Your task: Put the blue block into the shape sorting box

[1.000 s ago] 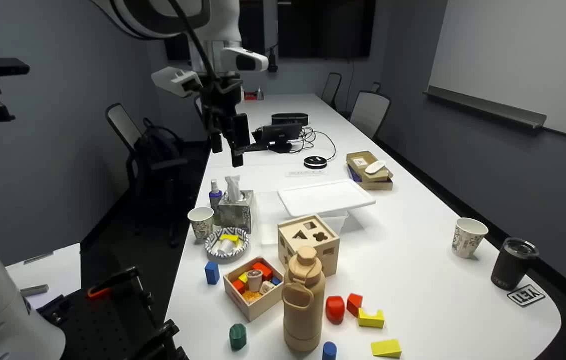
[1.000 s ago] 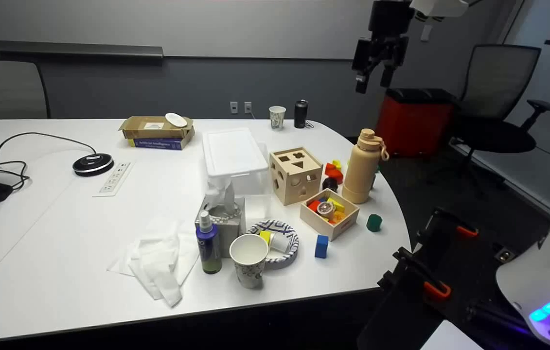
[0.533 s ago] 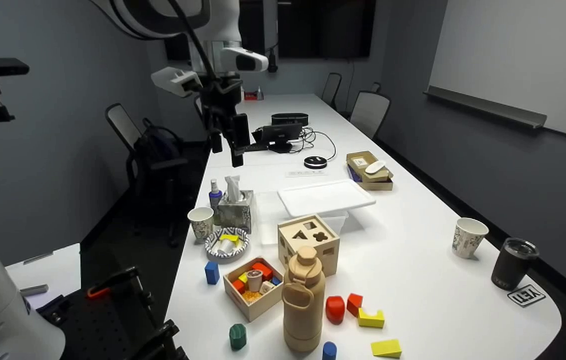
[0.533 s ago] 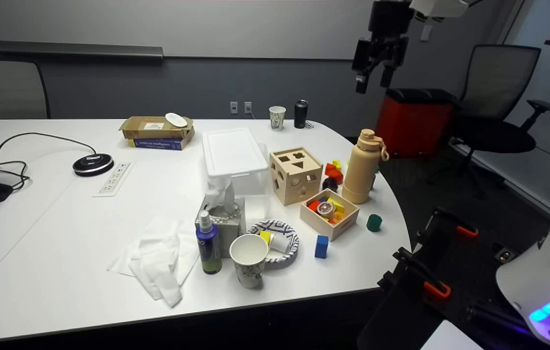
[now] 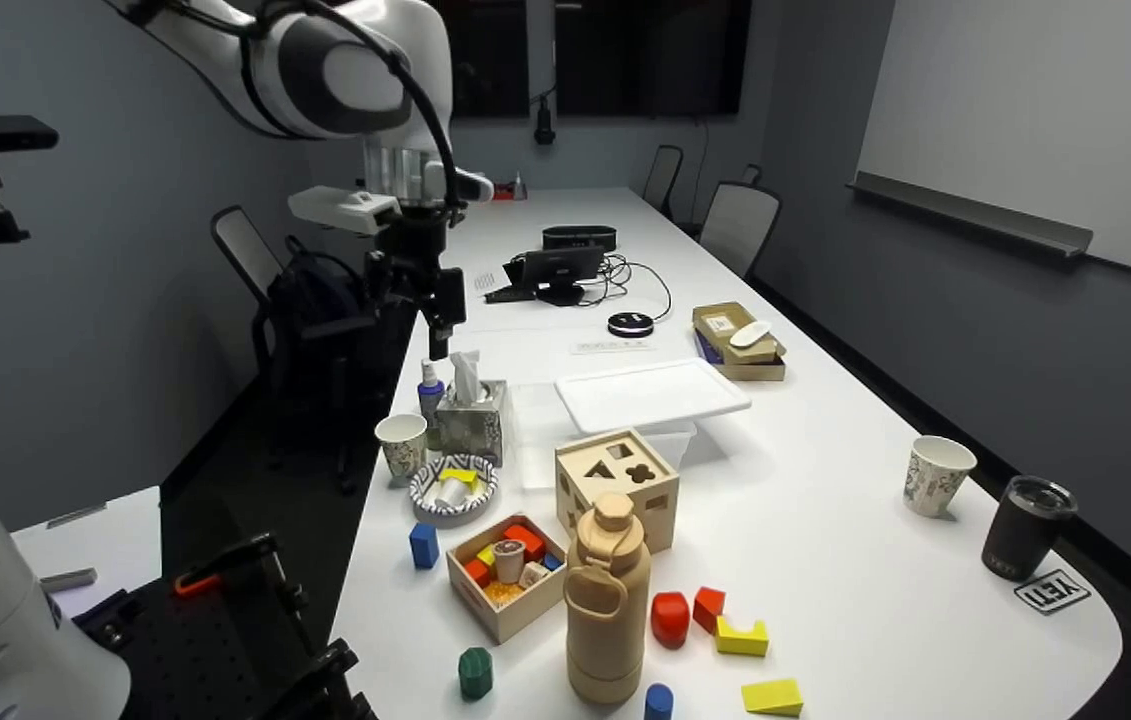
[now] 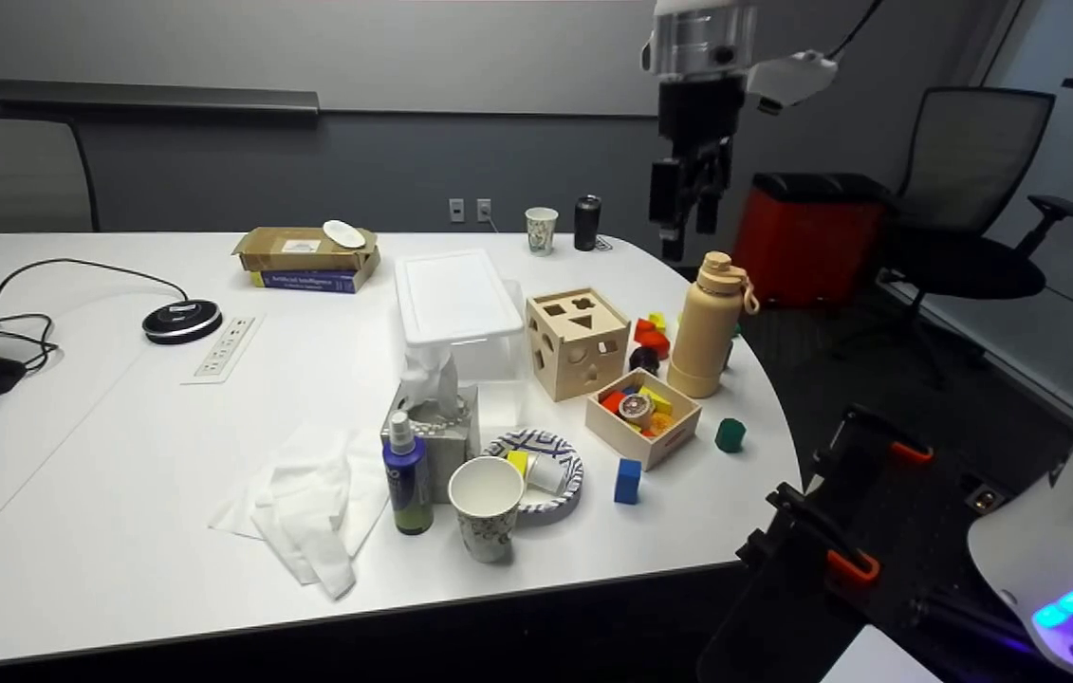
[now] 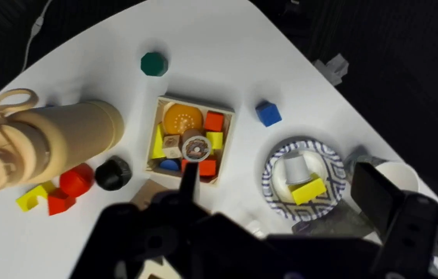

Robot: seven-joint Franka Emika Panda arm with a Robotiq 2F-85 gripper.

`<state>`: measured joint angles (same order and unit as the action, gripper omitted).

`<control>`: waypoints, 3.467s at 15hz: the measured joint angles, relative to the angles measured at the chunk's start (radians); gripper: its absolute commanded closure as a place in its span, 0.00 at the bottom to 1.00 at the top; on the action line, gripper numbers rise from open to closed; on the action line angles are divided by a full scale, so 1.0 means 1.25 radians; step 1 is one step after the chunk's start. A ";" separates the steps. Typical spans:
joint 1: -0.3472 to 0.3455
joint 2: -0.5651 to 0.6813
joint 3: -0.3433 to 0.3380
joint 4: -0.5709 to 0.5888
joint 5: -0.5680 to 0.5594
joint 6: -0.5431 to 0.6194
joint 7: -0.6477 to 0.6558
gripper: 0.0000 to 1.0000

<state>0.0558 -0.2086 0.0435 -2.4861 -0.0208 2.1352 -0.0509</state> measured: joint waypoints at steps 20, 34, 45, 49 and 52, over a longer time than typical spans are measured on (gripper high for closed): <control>0.060 0.557 0.010 0.135 -0.425 0.135 -0.084 0.00; 0.133 0.695 0.019 0.242 -0.424 0.163 -0.075 0.00; 0.140 0.709 0.019 0.244 -0.341 0.175 0.016 0.00; 0.139 0.710 0.019 0.243 -0.294 0.183 0.016 0.00; 0.136 0.715 0.019 0.242 -0.281 0.213 0.016 0.00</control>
<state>0.2258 0.6851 0.0670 -2.1832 -0.3715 2.4012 -0.0306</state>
